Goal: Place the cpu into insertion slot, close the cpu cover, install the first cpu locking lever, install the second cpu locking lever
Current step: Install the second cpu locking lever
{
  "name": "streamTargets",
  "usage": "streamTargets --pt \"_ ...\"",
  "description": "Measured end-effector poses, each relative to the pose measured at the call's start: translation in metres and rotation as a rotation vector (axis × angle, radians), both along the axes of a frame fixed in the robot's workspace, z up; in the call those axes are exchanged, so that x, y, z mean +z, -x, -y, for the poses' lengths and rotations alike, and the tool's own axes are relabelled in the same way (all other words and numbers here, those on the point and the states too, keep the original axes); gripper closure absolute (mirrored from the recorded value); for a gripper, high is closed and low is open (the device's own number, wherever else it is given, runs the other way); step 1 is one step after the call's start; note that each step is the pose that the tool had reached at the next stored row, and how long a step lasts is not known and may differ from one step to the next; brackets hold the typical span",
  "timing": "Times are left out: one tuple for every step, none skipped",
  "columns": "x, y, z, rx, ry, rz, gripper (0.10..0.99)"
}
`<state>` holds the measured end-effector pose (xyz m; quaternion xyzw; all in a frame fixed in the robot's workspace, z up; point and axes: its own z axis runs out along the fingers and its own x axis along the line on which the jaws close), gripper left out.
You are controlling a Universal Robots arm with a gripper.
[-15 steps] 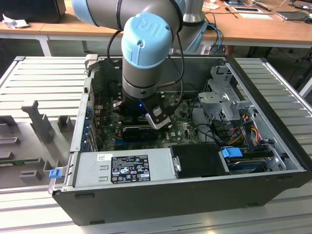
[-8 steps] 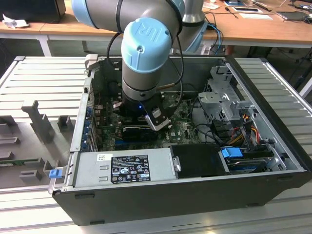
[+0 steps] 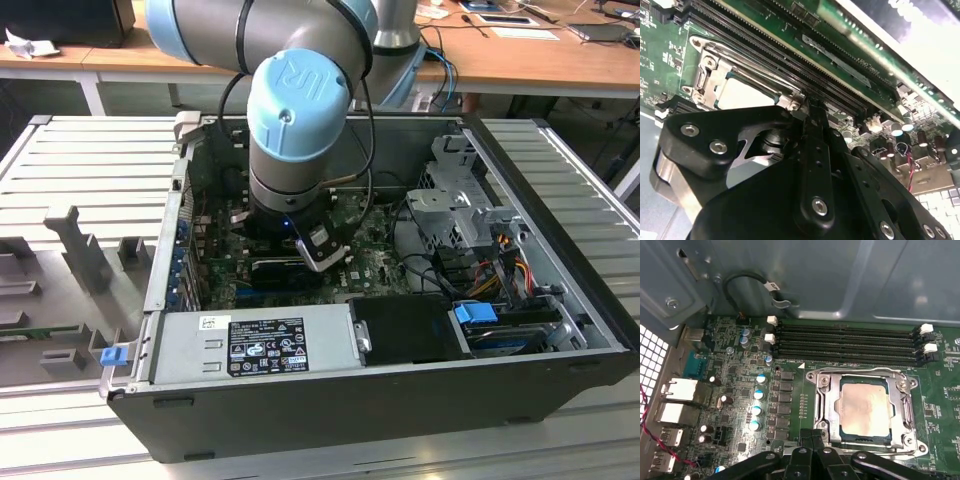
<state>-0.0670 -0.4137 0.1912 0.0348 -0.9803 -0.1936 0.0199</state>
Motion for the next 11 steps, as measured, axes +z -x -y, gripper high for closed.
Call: streamTargets --pt "0.0013 0.0 0.0 0.0 0.0 0.0002 0.98" --pt "0.0037 0.0 -0.0001 0.0 -0.001 0.0003 0.98" --pt "0.006 0.0001 -0.0001 0.0 0.0 0.0002 0.98" --pt "0.0092 0.0 -0.0001 0.0 0.0 0.0002 0.98" --pt "0.0109 0.0001 -0.0001 0.0 0.0 0.0002 0.98" --pt "0.0135 0.0001 -0.0001 0.0 0.0 0.0001 0.98" --pt "0.015 0.0 -0.0001 0.0 0.0 0.0002 0.98" --pt "0.0166 0.0 -0.0001 0.0 0.0 0.0002 0.98" --pt "0.0182 0.0 -0.0001 0.0 0.0 0.0001 0.98" --pt "0.0182 0.0 -0.0001 0.0 -0.001 0.0003 0.98" --pt "0.0182 0.0 -0.0001 0.0 -0.001 0.0003 0.98"
